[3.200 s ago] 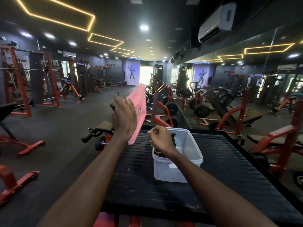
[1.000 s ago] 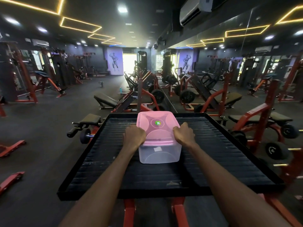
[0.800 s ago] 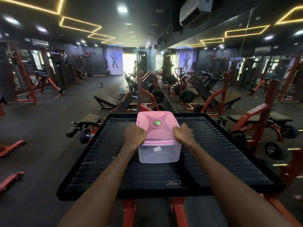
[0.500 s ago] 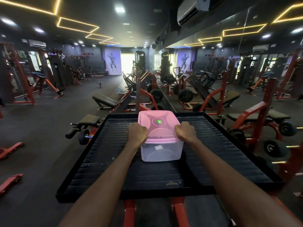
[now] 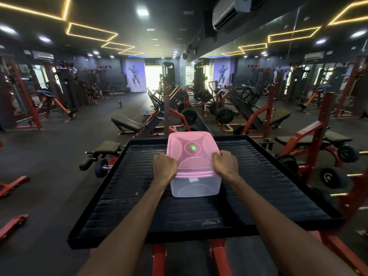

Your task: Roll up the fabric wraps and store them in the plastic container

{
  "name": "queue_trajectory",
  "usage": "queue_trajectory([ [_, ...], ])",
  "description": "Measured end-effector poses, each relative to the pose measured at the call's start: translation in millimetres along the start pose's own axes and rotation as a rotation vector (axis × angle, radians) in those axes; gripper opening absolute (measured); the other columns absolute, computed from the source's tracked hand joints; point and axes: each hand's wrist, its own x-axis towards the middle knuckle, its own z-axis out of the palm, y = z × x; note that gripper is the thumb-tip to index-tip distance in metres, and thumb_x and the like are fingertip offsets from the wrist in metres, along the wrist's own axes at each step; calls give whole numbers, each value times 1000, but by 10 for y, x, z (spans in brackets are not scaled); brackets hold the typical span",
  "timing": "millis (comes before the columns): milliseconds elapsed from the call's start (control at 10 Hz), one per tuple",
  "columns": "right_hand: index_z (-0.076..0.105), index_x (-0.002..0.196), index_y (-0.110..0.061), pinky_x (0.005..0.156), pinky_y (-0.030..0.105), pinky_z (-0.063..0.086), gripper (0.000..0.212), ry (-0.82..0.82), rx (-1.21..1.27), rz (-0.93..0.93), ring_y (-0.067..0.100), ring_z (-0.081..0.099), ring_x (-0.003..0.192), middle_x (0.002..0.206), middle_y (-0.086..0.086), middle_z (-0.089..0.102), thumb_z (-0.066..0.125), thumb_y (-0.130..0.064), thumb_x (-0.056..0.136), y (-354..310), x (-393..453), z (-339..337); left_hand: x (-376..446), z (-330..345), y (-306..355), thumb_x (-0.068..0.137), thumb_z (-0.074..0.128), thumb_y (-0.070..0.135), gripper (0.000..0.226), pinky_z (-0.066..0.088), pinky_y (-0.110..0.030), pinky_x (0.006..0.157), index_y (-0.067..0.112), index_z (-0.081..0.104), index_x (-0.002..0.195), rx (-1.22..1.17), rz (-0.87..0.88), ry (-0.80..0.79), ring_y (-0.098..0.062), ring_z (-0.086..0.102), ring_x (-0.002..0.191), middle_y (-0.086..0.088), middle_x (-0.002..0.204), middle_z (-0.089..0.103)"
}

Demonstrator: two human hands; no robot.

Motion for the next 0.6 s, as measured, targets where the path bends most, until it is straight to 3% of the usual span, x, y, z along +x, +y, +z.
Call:
queue_trajectory([
  [100,67,109,0,85,38,45,44,-21,-32,18,37,61,104,115,21,66,45,-36,97,-16,59,-8,80,29,-2,91,42,3,32,43,-38,85,-15,64,106,-11,5,-16,-41,58,110,-29,120,63],
  [500,63,107,-4,72,33,39,41,-98,-112,66,26,56,87,105,12,64,42,-37,99,-19,183,-29,144,19,66,94,39,3,33,37,-30,62,-10,63,113,-155,-139,-107,-33,57,93,-24,120,64],
  [600,62,112,-3,76,35,41,43,-87,-132,91,30,58,95,115,15,63,42,-39,99,-75,152,-66,120,-12,73,93,40,5,34,38,-27,55,-9,63,113,-185,-170,-117,-30,58,91,-23,120,65],
])
